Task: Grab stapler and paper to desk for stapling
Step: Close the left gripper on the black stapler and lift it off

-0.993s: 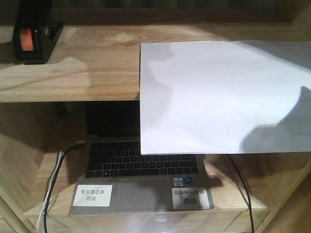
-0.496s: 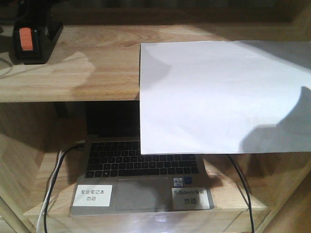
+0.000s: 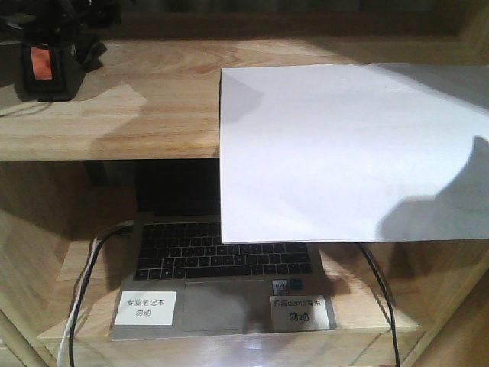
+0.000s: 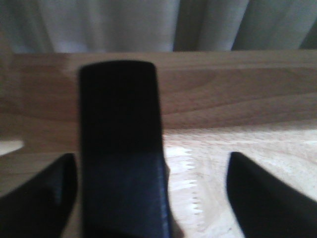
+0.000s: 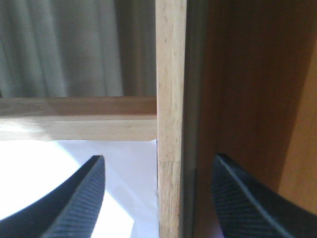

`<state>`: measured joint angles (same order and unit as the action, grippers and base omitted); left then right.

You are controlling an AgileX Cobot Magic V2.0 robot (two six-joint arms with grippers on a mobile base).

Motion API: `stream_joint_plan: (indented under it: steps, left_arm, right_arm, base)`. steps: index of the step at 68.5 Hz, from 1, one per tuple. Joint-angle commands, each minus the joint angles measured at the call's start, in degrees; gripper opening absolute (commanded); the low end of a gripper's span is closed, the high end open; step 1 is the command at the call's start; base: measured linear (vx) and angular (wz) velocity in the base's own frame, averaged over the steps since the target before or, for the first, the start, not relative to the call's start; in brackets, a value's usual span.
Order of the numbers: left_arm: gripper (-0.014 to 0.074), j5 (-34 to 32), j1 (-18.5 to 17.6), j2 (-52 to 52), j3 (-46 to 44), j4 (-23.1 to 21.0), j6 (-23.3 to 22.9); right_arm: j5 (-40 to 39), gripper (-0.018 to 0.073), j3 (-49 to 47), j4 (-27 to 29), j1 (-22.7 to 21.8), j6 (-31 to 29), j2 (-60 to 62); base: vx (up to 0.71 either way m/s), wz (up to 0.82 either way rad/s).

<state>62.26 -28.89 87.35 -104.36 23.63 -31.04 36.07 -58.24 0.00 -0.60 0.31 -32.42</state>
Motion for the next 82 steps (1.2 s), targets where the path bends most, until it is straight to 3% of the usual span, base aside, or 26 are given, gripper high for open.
stream_joint_plan:
  steps: [1, 15, 25, 46, 57, 69, 82]
  left_arm:
    - [0.0490, -2.8, 0.1, -1.6, -1.6, 0.7, -0.6]
    - [0.0270, -2.7, 0.1, -1.6, -1.6, 0.7, -0.9]
    - [-0.0009, -2.8, 0.1, -1.6, -1.6, 0.7, -0.7]
    - [-0.0008, -4.0, 0.0, -3.3, -1.6, 0.8, 0.2]
    - [-0.0007, -8.9, -1.7, -7.9, -0.5, -1.2, 4.7]
    - [-0.0007, -14.4, -3.1, -16.4, 8.0, -5.7, 13.4]
    - [-0.0007, -20.2, -3.1, -27.4, 20.7, -17.6, 27.9]
  right_arm:
    - [-4.2, 0.0437, -1.5, -0.5, 0.0, -0.3, -0.7]
    - [-4.2, 0.0437, -1.5, -0.5, 0.0, -0.3, -0.7]
    - [-4.2, 0.0437, -1.5, -0.5, 0.0, -0.3, -0.7]
    - [-4.2, 0.0437, -1.5, -0.5, 0.0, -0.3, -0.7]
    - [-4.2, 0.0437, -1.5, -0.5, 0.0, -0.3, -0.7]
    - [-4.2, 0.0437, -1.5, -0.5, 0.0, -0.3, -0.7]
    - [-4.2, 0.0437, -1.5, -0.5, 0.0, -0.3, -0.7]
  base:
    - [0.00, 0.00]
    - [0.00, 0.00]
    - [0.00, 0.00]
    - [0.00, 0.00]
    - [0.00, 0.00]
    - [0.00, 0.00]
    - [0.00, 0.00]
